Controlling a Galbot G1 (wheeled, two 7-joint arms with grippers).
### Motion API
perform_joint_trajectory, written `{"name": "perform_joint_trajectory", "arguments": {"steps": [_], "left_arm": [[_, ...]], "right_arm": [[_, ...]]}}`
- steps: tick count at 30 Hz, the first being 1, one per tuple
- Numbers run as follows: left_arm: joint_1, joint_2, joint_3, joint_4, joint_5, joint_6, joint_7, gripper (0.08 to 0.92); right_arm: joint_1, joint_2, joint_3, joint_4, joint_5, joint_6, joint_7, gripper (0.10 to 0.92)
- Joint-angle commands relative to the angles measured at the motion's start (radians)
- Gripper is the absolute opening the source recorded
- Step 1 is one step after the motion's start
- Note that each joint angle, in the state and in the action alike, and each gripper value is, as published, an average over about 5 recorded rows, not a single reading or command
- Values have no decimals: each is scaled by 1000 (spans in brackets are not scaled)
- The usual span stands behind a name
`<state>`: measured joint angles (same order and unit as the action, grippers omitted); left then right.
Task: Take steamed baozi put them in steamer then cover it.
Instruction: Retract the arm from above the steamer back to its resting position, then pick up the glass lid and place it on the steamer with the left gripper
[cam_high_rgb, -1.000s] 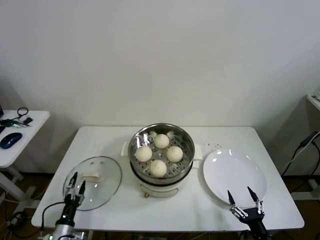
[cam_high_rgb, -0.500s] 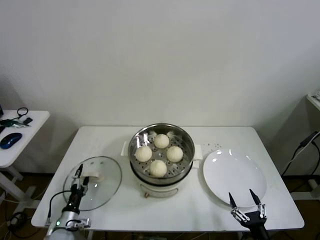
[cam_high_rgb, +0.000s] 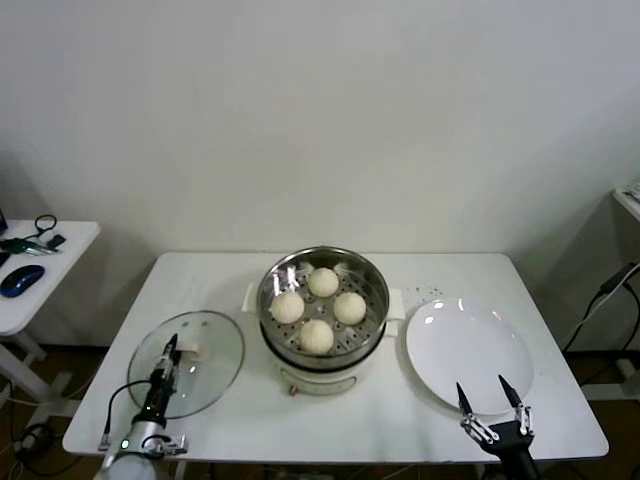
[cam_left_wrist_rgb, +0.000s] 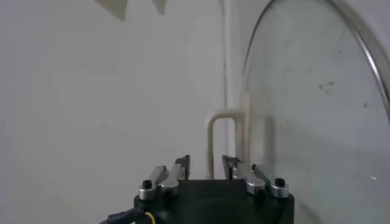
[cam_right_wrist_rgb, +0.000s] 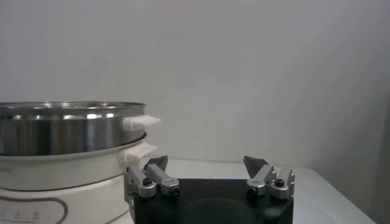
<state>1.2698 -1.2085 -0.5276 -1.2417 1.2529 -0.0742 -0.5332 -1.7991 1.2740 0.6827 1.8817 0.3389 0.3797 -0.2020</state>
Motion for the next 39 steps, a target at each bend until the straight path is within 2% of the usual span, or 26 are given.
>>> {"name": "perform_joint_trajectory", "arguments": {"steps": [1,6,10,16,21,26,31,39], "left_arm": [[-14,0,2,1,6,4,3,359],[-4,4,-7,-59,-13,5,4,220],[32,31,-20,-215,-65,26,39,140],[84,136,-40,-465,-202,92,180,135],[86,256,-46,-558,-338,180,332,135],[39,318,-37,-604,-371,267,465,135],[-24,310,19,-692,-373,394,582,135],[-196,201,261,-778,-278,631,683,135]], "right_arm": [[-2,2,-1,15,-1,-2,-1,823],[-6,3,-1,22,-2,-2,-2,823],[-11,2,3,33,-2,-2,-3,823],[-14,-1,10,50,-11,-9,-3,823],[-14,-1,10,59,-32,-17,2,823],[-15,4,3,67,-50,-21,3,823],[-7,6,0,72,-76,-31,9,823],[24,10,-8,76,-121,-60,41,823]]}}
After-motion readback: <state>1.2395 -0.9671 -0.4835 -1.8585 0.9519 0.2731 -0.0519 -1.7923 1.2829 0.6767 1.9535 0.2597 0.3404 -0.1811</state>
